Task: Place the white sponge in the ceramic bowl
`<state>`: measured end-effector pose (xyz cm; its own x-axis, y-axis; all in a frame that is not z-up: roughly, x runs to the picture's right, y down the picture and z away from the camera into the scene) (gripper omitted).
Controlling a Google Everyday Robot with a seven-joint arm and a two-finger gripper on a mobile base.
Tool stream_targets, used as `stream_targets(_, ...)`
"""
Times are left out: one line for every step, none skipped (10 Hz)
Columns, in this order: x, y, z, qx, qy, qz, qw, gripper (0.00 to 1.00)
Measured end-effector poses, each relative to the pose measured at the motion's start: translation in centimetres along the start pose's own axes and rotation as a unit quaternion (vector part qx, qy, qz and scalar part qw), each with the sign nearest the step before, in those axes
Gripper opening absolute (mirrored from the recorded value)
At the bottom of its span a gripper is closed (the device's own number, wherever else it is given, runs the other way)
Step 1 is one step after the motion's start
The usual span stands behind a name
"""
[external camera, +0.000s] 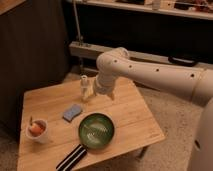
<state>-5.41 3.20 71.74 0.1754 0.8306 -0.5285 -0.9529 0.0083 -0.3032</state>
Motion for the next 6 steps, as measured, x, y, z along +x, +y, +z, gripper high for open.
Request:
stream_targets(-0.9, 0.9, 0.2, 0.009, 0.0, -0.003, 1.0, 0.8)
stream_targets(-1.9, 2.3, 0.5, 0.019, 0.001, -0.008, 0.9998, 0.8)
stream_targets(-2.6, 3.3, 0.8, 0.027, 0.003, -0.012, 0.9996, 0.8)
stream_targets(-3.4, 4.7, 1.5, 0.037, 0.007, -0.018, 0.9991, 0.8)
stream_targets(-3.7, 5.5, 2.1, 0.04, 0.011, -0.02, 0.9989, 0.8)
stream_targets(-3.9, 6.4, 2.9, 0.043, 0.018, -0.024, 0.9986, 0.8)
